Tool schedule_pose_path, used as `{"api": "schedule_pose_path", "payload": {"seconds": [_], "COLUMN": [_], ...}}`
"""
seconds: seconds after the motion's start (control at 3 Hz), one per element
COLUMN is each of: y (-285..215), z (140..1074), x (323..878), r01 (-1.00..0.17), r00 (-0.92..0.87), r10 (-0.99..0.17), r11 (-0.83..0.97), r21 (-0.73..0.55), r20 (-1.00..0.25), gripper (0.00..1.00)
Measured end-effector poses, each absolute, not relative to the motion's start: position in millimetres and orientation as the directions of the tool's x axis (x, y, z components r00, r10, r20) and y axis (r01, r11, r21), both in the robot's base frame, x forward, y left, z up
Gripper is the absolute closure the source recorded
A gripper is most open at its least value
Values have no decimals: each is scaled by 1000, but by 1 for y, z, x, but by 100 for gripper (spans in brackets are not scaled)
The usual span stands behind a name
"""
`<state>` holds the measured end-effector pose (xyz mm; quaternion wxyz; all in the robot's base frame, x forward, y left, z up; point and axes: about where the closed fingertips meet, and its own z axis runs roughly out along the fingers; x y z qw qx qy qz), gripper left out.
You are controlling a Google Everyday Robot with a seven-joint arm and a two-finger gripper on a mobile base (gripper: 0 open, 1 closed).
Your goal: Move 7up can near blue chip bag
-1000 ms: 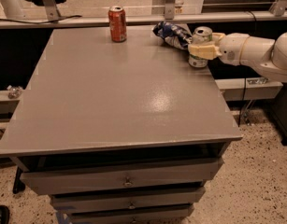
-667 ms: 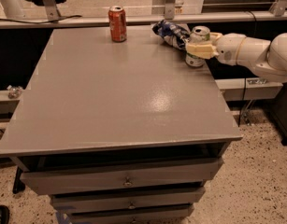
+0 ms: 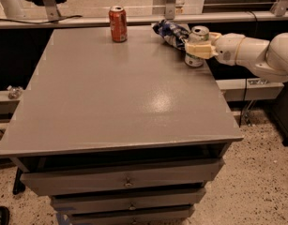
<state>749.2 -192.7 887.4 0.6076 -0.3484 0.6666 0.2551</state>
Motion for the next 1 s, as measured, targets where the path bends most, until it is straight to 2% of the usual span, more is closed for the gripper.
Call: {"api": "schedule_pose_path", "payload": {"seconds": [0.67,1.0], "y": [-187,-182], "z": [887,890], "x": [748,745], "r01": [-787,-799], "r00": [-16,-11], "r10": [-157,-155], "r11": [611,596], "r21": [-84,-85], "r20": [-988,-988], "gripper": [12,0]}}
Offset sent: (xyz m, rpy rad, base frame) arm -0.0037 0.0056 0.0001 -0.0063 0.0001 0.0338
